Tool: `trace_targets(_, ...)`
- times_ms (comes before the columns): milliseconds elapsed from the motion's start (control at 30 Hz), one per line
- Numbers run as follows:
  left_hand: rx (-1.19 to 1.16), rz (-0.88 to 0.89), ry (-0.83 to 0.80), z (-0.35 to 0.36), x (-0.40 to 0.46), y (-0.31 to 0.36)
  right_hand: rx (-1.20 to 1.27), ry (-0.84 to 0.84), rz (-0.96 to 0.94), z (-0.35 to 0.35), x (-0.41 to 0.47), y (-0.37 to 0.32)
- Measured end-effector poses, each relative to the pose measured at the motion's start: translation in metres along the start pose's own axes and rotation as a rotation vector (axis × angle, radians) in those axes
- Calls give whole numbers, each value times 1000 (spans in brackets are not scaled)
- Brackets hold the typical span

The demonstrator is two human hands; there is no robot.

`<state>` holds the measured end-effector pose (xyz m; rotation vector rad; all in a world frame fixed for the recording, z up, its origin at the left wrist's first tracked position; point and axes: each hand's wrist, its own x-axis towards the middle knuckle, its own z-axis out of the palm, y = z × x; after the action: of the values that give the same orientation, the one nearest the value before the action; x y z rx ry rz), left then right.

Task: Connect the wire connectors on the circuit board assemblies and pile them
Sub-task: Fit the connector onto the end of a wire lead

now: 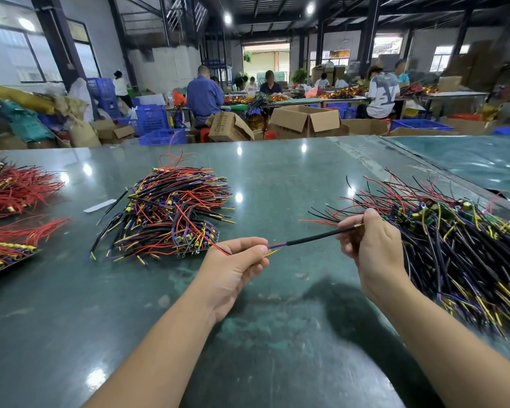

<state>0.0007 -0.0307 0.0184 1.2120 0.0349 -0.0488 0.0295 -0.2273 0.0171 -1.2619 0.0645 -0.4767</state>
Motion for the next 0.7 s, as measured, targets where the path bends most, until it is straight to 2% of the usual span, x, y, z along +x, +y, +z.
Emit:
trace_targets(167,-101,67,105,-2,2,6,-33,-336,144,7,-11,-10)
trace_targets(267,-87,75,64,-2,1,5,-56,-447,185,17,-30,-3)
trace_targets(367,-56,51,-22,1,-2,2,99,-487,257,25,-39,-4)
trace_targets(500,-181,31,-203,1,-5,6,502,-447,578,24,-39,-11)
trace_targets(567,-224,25,-245,-2,-6,10,557,-502,659,24,-41,-15)
trace_targets(600,-223,29,-226,-3,-5,11,500,-573,659,24,-42,-18)
trace_targets(633,-221,35,-184,-4,-3,13,344,-664,611,24,-43,-20)
trace_targets(700,-228,53,-69,-6,1,13,-174,-826,301,22,-48,-14)
